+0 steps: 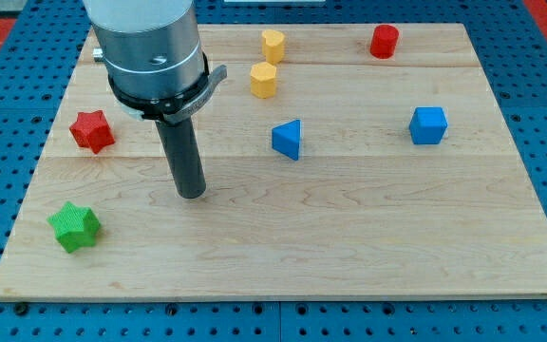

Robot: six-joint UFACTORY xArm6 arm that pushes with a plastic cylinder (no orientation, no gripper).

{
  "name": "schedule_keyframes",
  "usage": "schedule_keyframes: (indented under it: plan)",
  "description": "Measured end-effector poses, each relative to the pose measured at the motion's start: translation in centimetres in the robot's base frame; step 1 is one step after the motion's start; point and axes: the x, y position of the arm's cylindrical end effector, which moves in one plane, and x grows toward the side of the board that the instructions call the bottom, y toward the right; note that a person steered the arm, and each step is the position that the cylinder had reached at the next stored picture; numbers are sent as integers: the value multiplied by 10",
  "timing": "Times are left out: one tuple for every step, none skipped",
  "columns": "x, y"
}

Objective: Place your arm left to the blue triangle

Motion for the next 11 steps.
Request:
schedule_keyframes:
  plan:
    - [-2,0]
    - [-13,5]
    - [-16,8]
    - [-16,8]
    - [-16,9]
    - [-27,9]
    - [-48,9]
    - [-50,20]
    - [-52,21]
    - [-52,24]
    - [-60,26]
